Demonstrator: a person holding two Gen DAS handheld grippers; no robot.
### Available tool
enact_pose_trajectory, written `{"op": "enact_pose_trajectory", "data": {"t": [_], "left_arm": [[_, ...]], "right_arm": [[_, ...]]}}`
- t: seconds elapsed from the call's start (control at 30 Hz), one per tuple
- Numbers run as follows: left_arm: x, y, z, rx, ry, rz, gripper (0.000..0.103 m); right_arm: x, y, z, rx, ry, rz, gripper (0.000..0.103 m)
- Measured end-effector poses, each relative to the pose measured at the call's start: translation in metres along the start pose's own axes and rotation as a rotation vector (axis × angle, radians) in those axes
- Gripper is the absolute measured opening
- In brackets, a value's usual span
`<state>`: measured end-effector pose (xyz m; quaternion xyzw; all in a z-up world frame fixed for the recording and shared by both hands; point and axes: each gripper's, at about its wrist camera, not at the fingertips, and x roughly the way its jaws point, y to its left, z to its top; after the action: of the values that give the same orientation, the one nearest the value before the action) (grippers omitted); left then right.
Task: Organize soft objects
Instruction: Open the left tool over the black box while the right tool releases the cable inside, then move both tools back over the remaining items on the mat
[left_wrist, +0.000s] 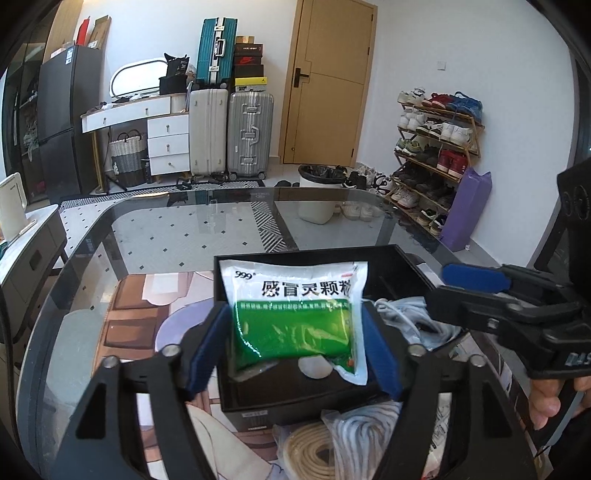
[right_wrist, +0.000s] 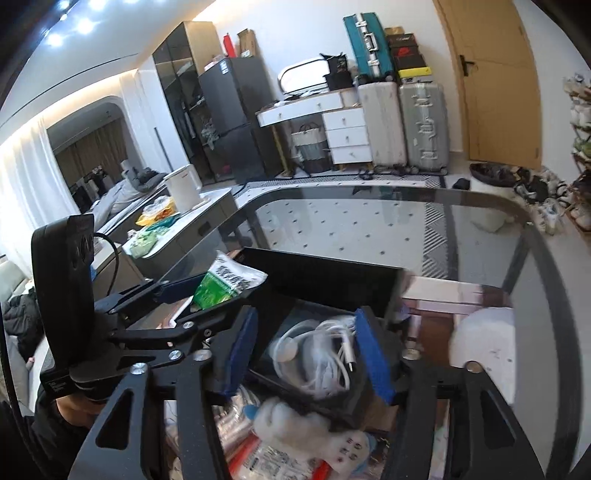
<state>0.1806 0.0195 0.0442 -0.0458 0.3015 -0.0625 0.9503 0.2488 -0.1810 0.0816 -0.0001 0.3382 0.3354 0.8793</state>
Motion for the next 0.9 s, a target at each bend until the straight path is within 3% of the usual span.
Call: {"op": "enact_pose_trajectory", "data": {"t": [0.13,0.17,0.4,0.5,0.9], "left_arm": [[-0.007,-0.007,-0.002,0.023,-0.021,0.017,0.096],[-0.010,-0.008,-0.003,0.024,-0.025,0.018,0.103],[-0.035,-0.005,-0.008,-0.008,-0.028,-0.017,0.103],[-0.051,-0.003,-0.016,-0.029,-0.043,-0.011,0.103],[-0.084,-0.009,-0.051,-0.046,-0.032,-0.001,0.103]], "right_arm": [[-0.022,-0.001,-0.012,0.017,-0.016,-0.031,0.099],[-0.028,0.000,-0.016,0.016,-0.018,-0.042,0.101],[-0.058,0.004,-0.046,0.035,-0.024,-0.067,0.102],[-0.065,0.005,-0.059,0.037,0.003,-0.104,0.102],[-0.073,0.007,-0.110,0.071,0.090,-0.121,0.102]]}}
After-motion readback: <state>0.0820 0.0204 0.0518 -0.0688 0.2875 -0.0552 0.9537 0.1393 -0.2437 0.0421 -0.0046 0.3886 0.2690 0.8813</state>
